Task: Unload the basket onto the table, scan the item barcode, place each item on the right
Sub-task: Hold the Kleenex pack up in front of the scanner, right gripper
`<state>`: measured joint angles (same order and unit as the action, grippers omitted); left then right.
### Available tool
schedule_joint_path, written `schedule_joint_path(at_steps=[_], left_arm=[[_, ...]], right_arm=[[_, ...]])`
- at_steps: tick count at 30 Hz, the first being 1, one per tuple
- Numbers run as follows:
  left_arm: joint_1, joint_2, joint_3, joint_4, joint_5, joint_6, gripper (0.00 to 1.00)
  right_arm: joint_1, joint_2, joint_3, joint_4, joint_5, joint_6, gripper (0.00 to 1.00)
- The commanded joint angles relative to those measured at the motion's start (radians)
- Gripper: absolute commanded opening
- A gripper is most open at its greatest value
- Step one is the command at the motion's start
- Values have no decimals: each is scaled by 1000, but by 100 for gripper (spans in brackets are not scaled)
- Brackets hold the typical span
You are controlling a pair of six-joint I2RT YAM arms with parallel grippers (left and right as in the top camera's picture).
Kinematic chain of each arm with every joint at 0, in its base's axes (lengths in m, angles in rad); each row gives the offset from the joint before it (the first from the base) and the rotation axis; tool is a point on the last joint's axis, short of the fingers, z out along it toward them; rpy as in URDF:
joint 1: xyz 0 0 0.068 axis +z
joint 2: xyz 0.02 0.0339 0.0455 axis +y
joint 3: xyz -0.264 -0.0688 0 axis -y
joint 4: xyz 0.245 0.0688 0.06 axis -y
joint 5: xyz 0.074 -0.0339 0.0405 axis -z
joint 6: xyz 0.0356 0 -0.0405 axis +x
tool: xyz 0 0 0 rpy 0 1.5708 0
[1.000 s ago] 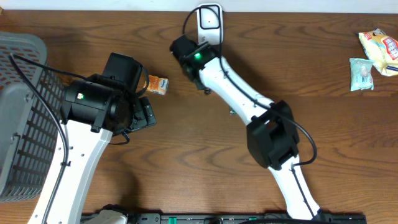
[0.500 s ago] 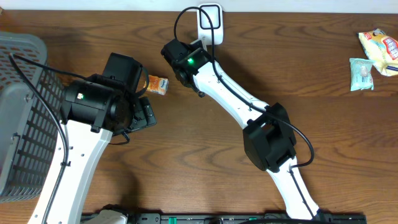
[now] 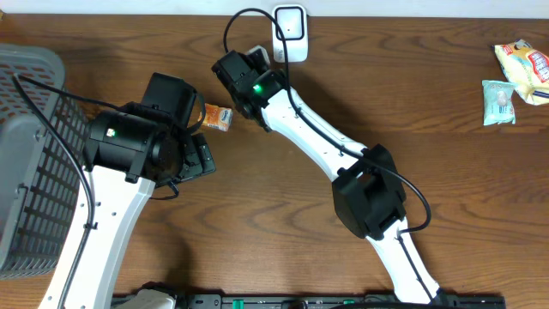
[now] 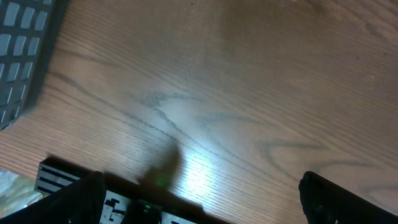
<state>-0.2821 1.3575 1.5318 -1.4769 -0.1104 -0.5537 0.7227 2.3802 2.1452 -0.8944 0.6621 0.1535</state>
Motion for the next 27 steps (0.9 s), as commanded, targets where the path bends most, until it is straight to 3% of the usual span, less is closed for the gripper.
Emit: schedule_joint_path(at_steps=[1, 13, 20, 27], left_arm=[[4, -5, 5, -3, -3, -9, 98], [4, -5, 5, -3, -3, -9, 98], [4, -5, 5, -3, -3, -9, 98], [4, -5, 5, -3, -3, -9, 98]], right_arm=[[-14, -22, -2, 60, 18, -128, 1], [-164, -21, -2, 456, -43, -301, 1], [-254, -15, -2, 719, -276, -569, 1], [-285, 57, -2, 876, -280, -829, 1]])
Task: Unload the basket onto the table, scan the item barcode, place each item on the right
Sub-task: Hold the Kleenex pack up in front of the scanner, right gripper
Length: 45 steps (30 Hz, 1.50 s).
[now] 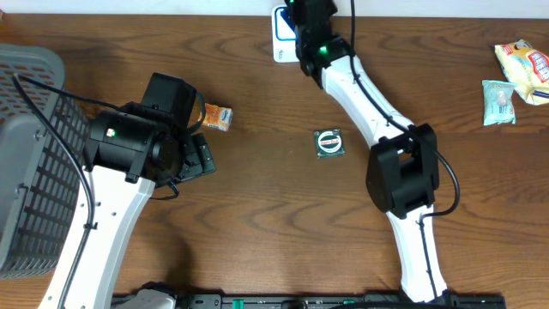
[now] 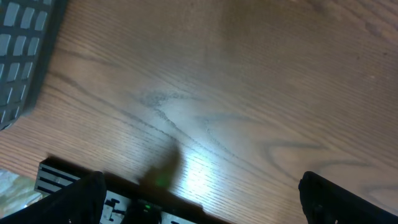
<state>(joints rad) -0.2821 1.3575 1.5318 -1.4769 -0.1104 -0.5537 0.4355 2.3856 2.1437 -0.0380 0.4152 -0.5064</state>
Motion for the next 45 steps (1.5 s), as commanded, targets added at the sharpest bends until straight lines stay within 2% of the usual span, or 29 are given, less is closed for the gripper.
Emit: schedule_joint_path(at_steps=[1, 4, 14, 18, 45], left_arm=[[4, -5, 5, -3, -3, -9, 98], [4, -5, 5, -3, -3, -9, 98], [4, -5, 5, -3, -3, -9, 98], [4, -5, 5, -3, -3, -9, 97], [4, -5, 5, -3, -3, -9, 98]], right_arm=[[2, 64, 0, 31, -33, -220, 1], [5, 98, 0, 72, -29, -333, 1], [5, 121, 0, 69, -32, -346, 1], [16, 121, 0, 23, -33, -418, 1], [55, 121, 0, 20, -23, -422, 1]])
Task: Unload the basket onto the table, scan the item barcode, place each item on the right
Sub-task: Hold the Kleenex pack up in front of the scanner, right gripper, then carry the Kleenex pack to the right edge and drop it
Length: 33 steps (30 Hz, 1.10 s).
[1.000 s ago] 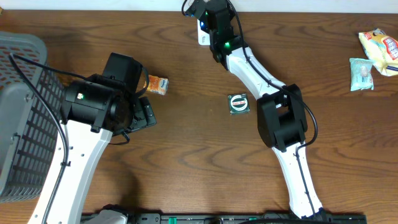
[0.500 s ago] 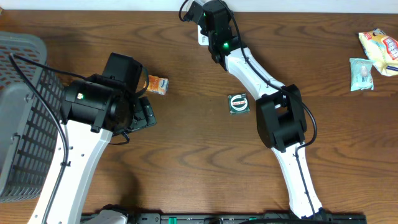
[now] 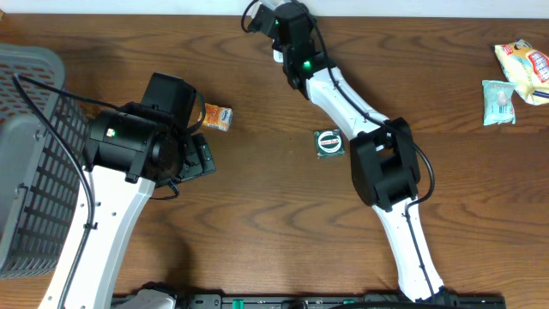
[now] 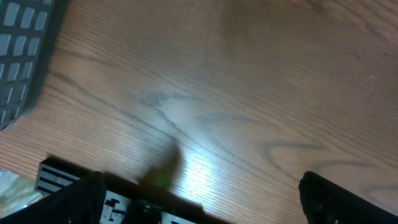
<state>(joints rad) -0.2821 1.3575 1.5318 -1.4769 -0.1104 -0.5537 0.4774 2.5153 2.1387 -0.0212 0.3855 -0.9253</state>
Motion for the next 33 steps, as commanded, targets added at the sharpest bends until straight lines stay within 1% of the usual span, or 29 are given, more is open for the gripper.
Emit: schedule_joint_path(at_steps=[1, 4, 8, 12, 14, 17, 19, 24, 25, 29, 31, 33], left_arm=[[4, -5, 5, -3, -3, -9, 98], [4, -5, 5, -3, -3, -9, 98], [4, -5, 5, -3, -3, -9, 98], [4, -5, 5, -3, -3, -9, 98], [4, -5, 5, -3, -3, -9, 97], [4, -5, 5, -3, -3, -9, 97], [4, -5, 5, -3, -3, -9, 98], [4, -5, 5, -3, -3, -9, 98], [4, -5, 5, -3, -3, -9, 98], [4, -5, 5, -3, -3, -9, 97], [4, -5, 5, -3, -3, -9, 98], [4, -5, 5, -3, -3, -9, 98]], right_arm=[[14, -9, 5, 4, 12, -3, 1], [16, -9, 5, 38, 74, 24, 1], [4, -18, 5, 105, 220, 29, 1], [-46, -53, 5, 80, 338, 161, 1], [-81, -66, 5, 48, 412, 196, 1], [-151, -74, 5, -46, 513, 226, 1], [-203, -74, 5, -161, 553, 278, 1], [-348, -73, 5, -537, 495, 529, 1], [-380, -73, 5, -591, 477, 585, 1], [-505, -73, 5, -741, 460, 788, 1], [-561, -73, 5, -789, 460, 838, 2], [-607, -73, 5, -825, 437, 854, 2]])
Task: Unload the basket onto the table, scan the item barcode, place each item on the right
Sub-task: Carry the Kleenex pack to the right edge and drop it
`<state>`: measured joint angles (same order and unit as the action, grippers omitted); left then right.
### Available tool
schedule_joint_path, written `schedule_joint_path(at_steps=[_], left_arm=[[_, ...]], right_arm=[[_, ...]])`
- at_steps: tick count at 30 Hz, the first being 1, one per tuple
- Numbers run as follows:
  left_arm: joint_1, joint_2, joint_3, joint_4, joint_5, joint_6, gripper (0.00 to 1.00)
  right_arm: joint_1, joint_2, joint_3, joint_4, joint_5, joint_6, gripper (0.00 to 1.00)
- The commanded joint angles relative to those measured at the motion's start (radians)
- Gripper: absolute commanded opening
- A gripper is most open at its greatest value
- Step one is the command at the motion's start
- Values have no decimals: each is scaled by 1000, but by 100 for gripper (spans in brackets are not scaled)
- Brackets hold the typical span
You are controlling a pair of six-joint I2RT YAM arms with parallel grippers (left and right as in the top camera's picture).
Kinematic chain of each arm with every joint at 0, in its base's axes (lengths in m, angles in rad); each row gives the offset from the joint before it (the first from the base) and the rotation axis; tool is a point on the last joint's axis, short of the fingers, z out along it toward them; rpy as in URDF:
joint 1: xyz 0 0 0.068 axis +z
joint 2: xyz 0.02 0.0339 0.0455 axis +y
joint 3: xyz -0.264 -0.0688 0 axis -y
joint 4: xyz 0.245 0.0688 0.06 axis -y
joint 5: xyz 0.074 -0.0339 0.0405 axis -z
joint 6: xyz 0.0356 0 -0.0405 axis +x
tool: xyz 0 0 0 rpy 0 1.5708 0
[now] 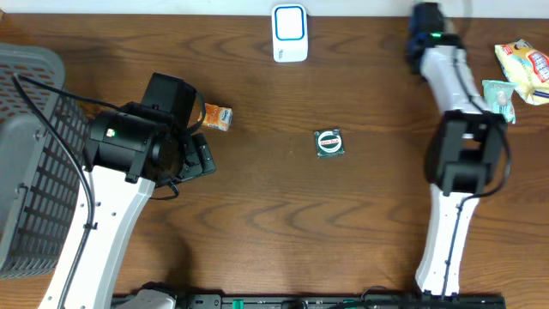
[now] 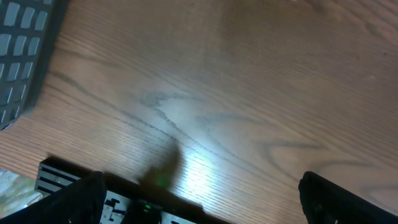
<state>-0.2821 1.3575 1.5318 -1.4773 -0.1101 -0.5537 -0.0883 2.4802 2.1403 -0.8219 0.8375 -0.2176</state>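
Note:
A white barcode scanner (image 1: 290, 33) stands at the table's far edge. A round green-and-white item (image 1: 328, 142) lies flat in the middle of the table. A small orange box (image 1: 217, 117) lies beside my left arm. My left gripper (image 2: 202, 190) is open over bare wood, its dark fingers (image 2: 84, 193) wide apart with nothing between them. My right arm reaches to the far right edge, and its gripper (image 1: 425, 15) sits there, too small to tell its state. It is well away from the scanner and the round item.
A grey mesh basket (image 1: 30, 163) fills the left side, and its corner (image 2: 22, 37) shows in the left wrist view. Two snack packets (image 1: 523, 60) (image 1: 498, 101) lie at the far right, next to my right arm.
My right arm was over the scanner and is now at the far right edge of the table, leaving the scanner uncovered. The left arm, round item and orange box have not moved.
My right gripper was first near the orange box, left of the scanner, with the round item not in sight. Then the round item lay mid-table and the gripper was at the scanner, where it stayed. Now it is at the far right. The left arm stayed still.

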Motion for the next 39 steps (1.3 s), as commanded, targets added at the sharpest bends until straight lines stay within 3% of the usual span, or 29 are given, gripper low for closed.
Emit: schedule_joint_path(at_steps=[1, 2, 3, 4, 6, 10, 12, 20, 30, 34, 39], left_arm=[[4, -5, 5, -3, -3, -9, 98], [4, -5, 5, -3, -3, -9, 97], [4, -5, 5, -3, -3, -9, 98], [4, -5, 5, -3, -3, -9, 98], [4, -5, 5, -3, -3, -9, 98], [4, -5, 5, -3, -3, -9, 98], [4, -5, 5, -3, -3, -9, 98], [4, -5, 5, -3, -3, -9, 98], [4, -5, 5, -3, -3, -9, 98], [4, -5, 5, -3, -3, -9, 98], [4, -5, 5, -3, -3, -9, 98]], right_arm=[[-62, -38, 3, -38, -31, 146, 4], [-80, -38, 3, -49, -43, 146, 6], [-98, -38, 3, -56, -48, 148, 17], [-116, -38, 3, -63, -48, 166, 34], [-143, -38, 3, -76, -53, 211, 45], [-180, -38, 3, -99, -199, 247, 82], [-188, -38, 3, -106, -327, 247, 91], [-174, -38, 3, -109, -807, 249, 99], [-146, -43, 4, -111, -676, 274, 99], [-145, -65, 6, -109, -562, 273, 90], [-145, -112, 6, -85, -495, 273, 66]])
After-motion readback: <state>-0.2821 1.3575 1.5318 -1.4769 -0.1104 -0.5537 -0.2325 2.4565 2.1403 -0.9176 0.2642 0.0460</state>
